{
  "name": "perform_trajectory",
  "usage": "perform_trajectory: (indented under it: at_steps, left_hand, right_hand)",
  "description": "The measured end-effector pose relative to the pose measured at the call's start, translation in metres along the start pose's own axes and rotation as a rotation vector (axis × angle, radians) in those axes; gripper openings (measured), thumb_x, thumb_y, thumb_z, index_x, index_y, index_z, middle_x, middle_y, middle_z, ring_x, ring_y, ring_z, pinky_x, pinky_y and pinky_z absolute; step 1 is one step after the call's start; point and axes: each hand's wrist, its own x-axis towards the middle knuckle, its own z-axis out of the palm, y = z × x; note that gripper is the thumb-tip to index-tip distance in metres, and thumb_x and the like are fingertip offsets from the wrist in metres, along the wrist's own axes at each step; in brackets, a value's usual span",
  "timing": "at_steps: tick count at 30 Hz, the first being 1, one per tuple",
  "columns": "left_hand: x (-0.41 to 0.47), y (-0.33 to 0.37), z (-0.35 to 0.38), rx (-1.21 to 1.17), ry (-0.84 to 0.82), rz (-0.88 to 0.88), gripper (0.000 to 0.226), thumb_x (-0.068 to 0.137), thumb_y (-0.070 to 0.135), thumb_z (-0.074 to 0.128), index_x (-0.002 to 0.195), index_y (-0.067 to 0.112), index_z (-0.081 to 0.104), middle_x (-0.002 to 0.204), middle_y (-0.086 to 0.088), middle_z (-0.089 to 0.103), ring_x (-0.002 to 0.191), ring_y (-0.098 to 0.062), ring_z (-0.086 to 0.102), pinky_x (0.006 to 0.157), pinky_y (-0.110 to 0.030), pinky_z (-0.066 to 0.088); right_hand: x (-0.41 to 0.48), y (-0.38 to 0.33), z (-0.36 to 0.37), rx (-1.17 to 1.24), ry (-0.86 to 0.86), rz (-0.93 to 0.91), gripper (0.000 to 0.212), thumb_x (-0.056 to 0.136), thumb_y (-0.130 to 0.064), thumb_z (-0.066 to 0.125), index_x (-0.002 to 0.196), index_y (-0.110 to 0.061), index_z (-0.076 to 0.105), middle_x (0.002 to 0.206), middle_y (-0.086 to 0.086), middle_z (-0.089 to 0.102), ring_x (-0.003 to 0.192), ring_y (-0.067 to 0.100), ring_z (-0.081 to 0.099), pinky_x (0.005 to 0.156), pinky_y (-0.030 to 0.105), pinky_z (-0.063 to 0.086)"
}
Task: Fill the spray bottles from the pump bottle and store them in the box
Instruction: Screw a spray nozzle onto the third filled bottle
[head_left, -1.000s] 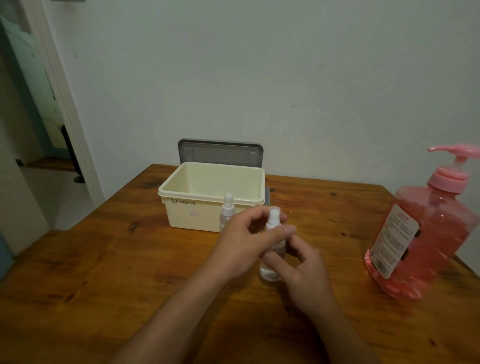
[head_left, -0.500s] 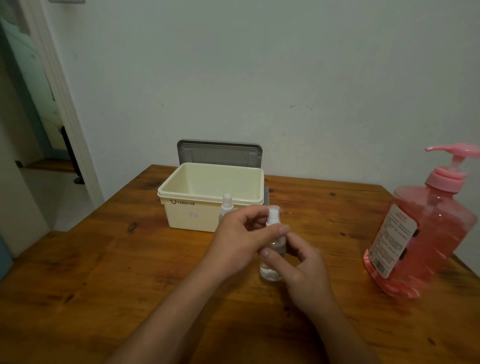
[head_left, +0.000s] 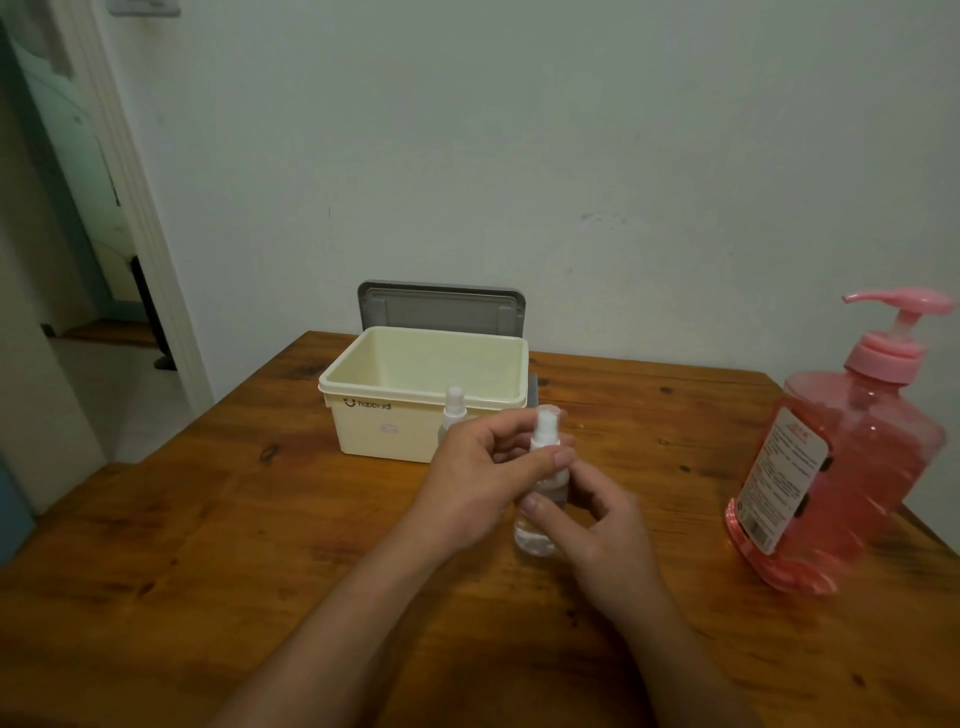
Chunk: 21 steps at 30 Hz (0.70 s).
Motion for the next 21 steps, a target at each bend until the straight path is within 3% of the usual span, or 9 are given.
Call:
perform_trajectory:
  at_steps: [3,8,12,17,21]
  left_hand:
    - [-0.002,0.003,0.001,-0.027,-0.002,-0.003,0.027,0.085,0.009,0.069,0.111,0.017,0.069,0.103,-0.008,0.074,0.096,-0.014,0.071,0.077,-0.021,0.057]
    - [-0.008,0.007,-0.009,-0.024,-0.058,-0.03,0.03,0.087,0.011,0.067,0.116,0.014,0.067,0.106,-0.006,0.074,0.101,-0.015,0.07,0.086,-0.027,0.057]
    - [-0.009,0.006,-0.007,-0.005,0.022,-0.004,0.025,0.085,0.011,0.069,0.108,0.02,0.07,0.103,-0.006,0.075,0.098,-0.017,0.071,0.085,-0.03,0.058]
    - [-0.005,0.006,-0.01,0.003,0.111,0.037,0.029,0.084,0.012,0.07,0.114,0.014,0.071,0.102,-0.005,0.075,0.097,-0.015,0.07,0.078,-0.022,0.057]
    - [-0.002,0.01,-0.013,0.0,0.122,0.061,0.033,0.084,0.01,0.07,0.117,0.011,0.069,0.103,-0.005,0.075,0.098,-0.013,0.069,0.076,-0.018,0.056]
  right_hand:
    - [0.0,0.002,-0.001,0.002,-0.011,0.009,0.049,0.07,-0.048,0.071,0.114,-0.026,0.07,0.102,-0.008,0.074,0.098,0.011,0.068,0.086,0.038,0.057]
    - [0.0,-0.002,0.001,0.019,-0.057,0.003,0.046,0.068,-0.051,0.072,0.106,-0.026,0.072,0.1,-0.006,0.075,0.094,0.011,0.068,0.082,0.03,0.056]
    - [0.001,-0.004,0.004,0.056,-0.095,0.04,0.04,0.08,-0.03,0.079,0.118,-0.026,0.068,0.105,-0.012,0.074,0.099,0.007,0.068,0.081,0.023,0.053]
    - [0.002,-0.001,0.003,0.009,-0.058,0.061,0.053,0.075,-0.048,0.076,0.124,-0.037,0.061,0.111,-0.017,0.07,0.104,0.005,0.064,0.088,0.029,0.053]
    - [0.003,0.0,0.003,0.006,-0.02,0.04,0.039,0.076,-0.044,0.077,0.112,-0.037,0.065,0.107,-0.015,0.07,0.102,0.007,0.064,0.088,0.034,0.055]
